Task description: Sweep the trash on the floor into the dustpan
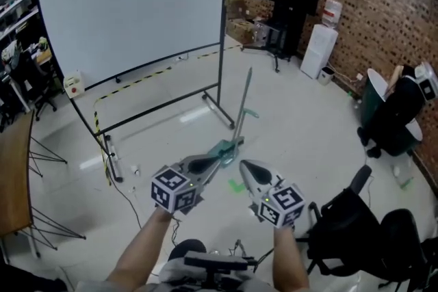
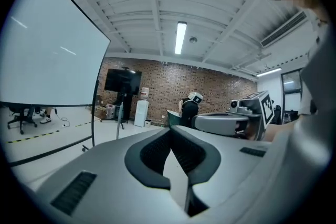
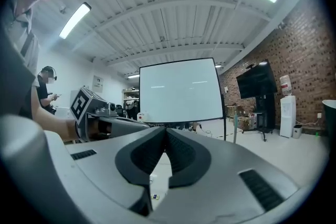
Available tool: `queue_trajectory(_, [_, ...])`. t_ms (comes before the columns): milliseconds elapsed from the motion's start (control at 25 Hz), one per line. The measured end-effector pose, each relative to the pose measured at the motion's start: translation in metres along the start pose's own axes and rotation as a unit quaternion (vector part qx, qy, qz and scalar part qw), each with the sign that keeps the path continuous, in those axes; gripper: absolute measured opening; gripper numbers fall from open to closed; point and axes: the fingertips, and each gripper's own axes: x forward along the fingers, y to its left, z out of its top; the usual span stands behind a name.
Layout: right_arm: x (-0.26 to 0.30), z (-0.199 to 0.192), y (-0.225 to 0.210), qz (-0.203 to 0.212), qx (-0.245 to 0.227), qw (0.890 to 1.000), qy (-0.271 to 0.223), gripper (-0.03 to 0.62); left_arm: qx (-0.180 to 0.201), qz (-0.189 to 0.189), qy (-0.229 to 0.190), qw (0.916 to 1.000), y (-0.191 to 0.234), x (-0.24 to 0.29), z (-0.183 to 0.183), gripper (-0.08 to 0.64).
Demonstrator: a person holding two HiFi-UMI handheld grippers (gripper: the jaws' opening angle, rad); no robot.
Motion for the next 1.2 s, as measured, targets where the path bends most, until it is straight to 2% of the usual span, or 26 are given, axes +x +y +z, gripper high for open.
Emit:
queue_trajectory(280, [0.021,0.002,-0.061,-0.015,-0.001,1.000,0.007,0.002,-0.014,-0.017,0.008,0.9997,0.030,0.061,0.004,0.008])
queue_trajectory(480, [0.059,-0.003,-0.112,-0.037,-0.002,0.999,0.030,0.002,-0.009,-0.026,0.022,0.9994,0.078,0.111,-0.001,0.008])
queue_trajectory(720, [0.113,-0.010,-0.170,-0.060,-0.007,0.996,0.068,0.002,-0.029,-0.038,0.023,0.9986,0.146,0.163,-0.006,0.008])
queue_trajectory(880, [0.149,-0.014,-0.205,-0.076,0.002,0.993,0.092,0.002,-0.026,-0.052,0.039,0.9975,0.188,0.199,-0.004,0.008])
queue_trajectory(1040, [0.172,-0.008,-0.245,-0.093,0.006,0.990,0.106,0.002,-0.015,-0.062,0.053,0.9965,0.217,0.235,0.011,0.008])
queue_trajectory(1200, [0.189,-0.013,-0.270,-0.086,0.017,0.991,0.104,0.002,-0.013,-0.064,0.064,0.9958,0.235,0.258,0.009,0.008])
